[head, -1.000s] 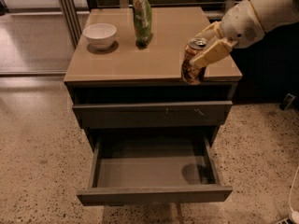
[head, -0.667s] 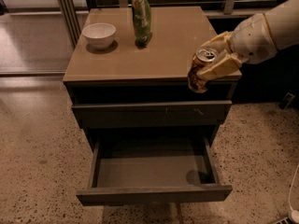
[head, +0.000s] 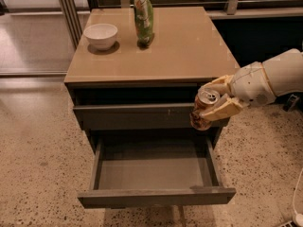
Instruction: Place orange can into middle drawer
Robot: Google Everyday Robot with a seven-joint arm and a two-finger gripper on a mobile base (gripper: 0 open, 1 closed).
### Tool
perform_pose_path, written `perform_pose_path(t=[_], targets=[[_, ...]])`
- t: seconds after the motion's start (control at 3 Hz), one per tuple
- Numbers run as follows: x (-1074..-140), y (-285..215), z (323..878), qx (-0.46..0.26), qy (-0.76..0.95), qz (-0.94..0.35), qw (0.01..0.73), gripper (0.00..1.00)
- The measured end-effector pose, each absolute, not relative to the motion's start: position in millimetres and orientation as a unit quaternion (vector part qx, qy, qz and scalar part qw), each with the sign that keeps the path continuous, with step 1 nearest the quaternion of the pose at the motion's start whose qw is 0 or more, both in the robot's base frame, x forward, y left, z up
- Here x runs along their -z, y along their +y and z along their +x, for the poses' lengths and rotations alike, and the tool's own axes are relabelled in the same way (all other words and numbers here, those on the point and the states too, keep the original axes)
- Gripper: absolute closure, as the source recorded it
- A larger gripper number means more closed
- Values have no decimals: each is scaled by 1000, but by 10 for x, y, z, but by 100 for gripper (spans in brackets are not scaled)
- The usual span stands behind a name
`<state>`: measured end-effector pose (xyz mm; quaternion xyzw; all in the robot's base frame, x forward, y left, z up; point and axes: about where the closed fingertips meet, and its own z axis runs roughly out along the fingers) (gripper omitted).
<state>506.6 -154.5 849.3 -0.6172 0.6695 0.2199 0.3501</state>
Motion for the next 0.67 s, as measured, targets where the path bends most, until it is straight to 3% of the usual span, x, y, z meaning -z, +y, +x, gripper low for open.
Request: perform_pose_path(t=[0.67], targets=[[-8167, -1562, 5058, -208, 659, -634, 347, 100]])
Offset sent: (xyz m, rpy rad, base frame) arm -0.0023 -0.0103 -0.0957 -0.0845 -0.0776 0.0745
